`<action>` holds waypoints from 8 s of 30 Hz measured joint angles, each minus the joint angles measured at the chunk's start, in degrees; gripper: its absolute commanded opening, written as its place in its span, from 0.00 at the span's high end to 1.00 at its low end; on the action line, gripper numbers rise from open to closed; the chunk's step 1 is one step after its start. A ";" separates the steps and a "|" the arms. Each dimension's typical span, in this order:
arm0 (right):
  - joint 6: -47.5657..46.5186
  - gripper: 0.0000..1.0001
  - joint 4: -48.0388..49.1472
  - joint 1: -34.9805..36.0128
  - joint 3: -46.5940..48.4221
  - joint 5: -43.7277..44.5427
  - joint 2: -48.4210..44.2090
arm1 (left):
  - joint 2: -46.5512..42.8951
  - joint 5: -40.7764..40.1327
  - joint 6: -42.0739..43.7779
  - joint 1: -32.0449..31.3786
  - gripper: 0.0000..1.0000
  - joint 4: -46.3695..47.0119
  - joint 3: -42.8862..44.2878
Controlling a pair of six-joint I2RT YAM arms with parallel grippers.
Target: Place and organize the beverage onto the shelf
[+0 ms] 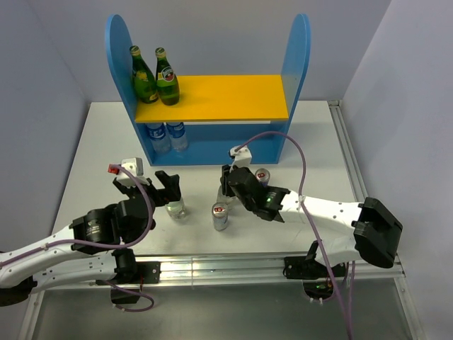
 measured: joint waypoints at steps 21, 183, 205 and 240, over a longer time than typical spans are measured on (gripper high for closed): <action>-15.58 1.00 -23.26 -7.30 42.80 10.62 0.74 | -2.38 -0.68 -0.24 -0.31 0.01 -0.02 -0.35; -4.55 0.00 -18.84 -16.15 2.19 9.22 -35.74 | 22.27 6.71 6.82 14.56 1.00 25.44 -15.23; -0.76 0.01 -20.70 -16.15 -3.65 9.27 -40.39 | 38.86 12.33 21.59 15.02 1.00 19.15 18.05; -0.76 0.01 -19.98 -16.15 -6.86 10.45 -42.10 | 70.77 23.96 37.57 23.69 1.00 18.40 76.30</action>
